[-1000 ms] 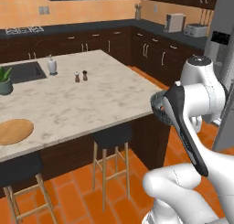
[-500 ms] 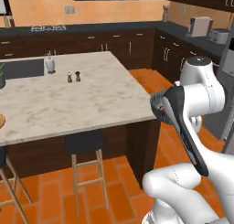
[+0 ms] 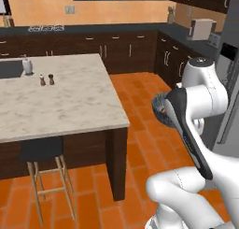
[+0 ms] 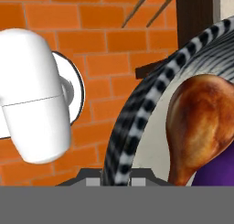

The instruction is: Pick the chicken drumstick and eggplant from their plates and place them in the bowl. Then put the bowl in the fridge.

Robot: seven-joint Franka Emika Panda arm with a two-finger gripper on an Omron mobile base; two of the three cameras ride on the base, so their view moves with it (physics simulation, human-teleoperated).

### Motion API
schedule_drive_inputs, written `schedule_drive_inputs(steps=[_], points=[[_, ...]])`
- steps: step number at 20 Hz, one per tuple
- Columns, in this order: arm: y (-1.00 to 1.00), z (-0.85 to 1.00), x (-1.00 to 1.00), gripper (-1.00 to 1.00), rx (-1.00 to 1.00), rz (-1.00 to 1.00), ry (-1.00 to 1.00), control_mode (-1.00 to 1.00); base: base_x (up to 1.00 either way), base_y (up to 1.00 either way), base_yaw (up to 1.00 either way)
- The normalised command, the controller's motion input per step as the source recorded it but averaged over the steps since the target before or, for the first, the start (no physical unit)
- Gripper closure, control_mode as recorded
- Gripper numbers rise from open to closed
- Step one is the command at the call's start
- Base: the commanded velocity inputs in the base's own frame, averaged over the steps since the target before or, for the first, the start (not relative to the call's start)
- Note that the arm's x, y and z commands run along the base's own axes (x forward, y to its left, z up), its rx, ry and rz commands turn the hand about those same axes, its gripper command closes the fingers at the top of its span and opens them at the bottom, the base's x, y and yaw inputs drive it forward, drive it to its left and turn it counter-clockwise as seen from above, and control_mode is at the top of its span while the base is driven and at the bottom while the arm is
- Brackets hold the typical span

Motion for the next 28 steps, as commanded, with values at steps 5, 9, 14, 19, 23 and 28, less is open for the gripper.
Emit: schedule_drive_inputs(steps=[5, 9, 14, 19, 23, 28], points=[[0.0, 0.0, 0.0, 1.0, 0.0, 0.0, 0.0, 1.0, 0.34, -0.61, -0.23], [0.0, 0.0, 0.0, 1.0, 0.0, 0.0, 0.0, 1.0, 0.81, -0.18, -0.09], [0.0, 0.0, 0.0, 1.0, 0.0, 0.0, 0.0, 1.0, 0.9, -0.3, -0.07], [0.0, 0.0, 0.0, 1.0, 0.0, 0.0, 0.0, 1.0, 0.78, -0.48, -0.07], [0.0, 0.0, 0.0, 1.0, 0.0, 0.0, 0.0, 1.0, 0.88, -0.11, -0.07], [0.0, 0.0, 0.0, 1.0, 0.0, 0.0, 0.0, 1.0, 0.82, 0.0, -0.05]])
